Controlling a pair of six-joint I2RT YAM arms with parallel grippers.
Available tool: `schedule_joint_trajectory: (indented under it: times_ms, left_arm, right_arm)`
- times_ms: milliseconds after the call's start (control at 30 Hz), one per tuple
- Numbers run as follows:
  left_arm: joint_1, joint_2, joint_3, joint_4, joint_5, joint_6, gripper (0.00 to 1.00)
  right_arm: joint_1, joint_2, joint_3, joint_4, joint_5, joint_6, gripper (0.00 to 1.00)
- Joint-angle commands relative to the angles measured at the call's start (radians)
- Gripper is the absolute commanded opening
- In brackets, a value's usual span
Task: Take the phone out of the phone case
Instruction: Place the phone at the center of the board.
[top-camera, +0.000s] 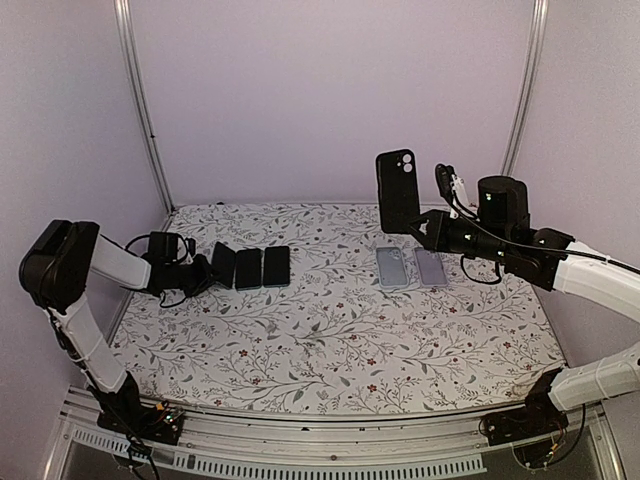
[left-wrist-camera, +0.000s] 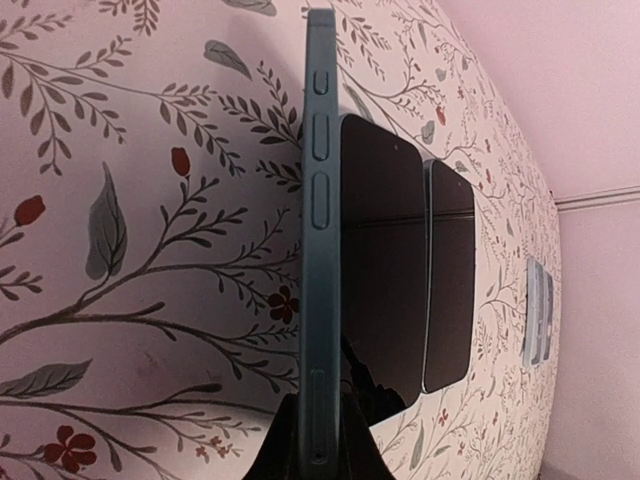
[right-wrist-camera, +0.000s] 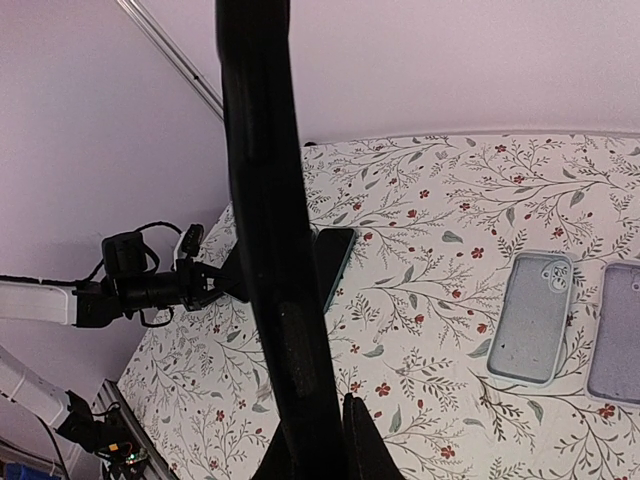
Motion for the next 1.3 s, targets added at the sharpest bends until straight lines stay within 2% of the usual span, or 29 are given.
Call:
schedule_joint_trajectory:
  times_ms: [0,133,400,467,1267]
  left_arm:
    - [0.004,0.01,-0.024,-0.019,0.012,-0.008,0.05]
    - [0.004,0.005,-0.023,-0.044,-0.003,0.002,0.1]
    - [0.001,0.008,0.006,-0.1,-0.029,0.027,0.29]
    - [0.0,0.005,0.014,-0.115,-0.042,0.033,0.3]
    - [-0.028,0.033,0.152,-0.335,-0.197,0.14,0.34]
  right_arm:
    - [-0.005,-0.025,-0.009,0.014,-0.006,-0.002,0.0]
    - [-0.006,-0.027,-0.009,0.015,-0.007,-0.002,0.0]
    - [-0.006,-0.03,-0.012,0.015,-0.012,0.005,0.0]
    - [-0.006,-0.03,-0.012,0.014,-0.014,0.008,0.0]
    - [-0.006,-0.019,-0.012,0.018,-0.028,0.011,0.0]
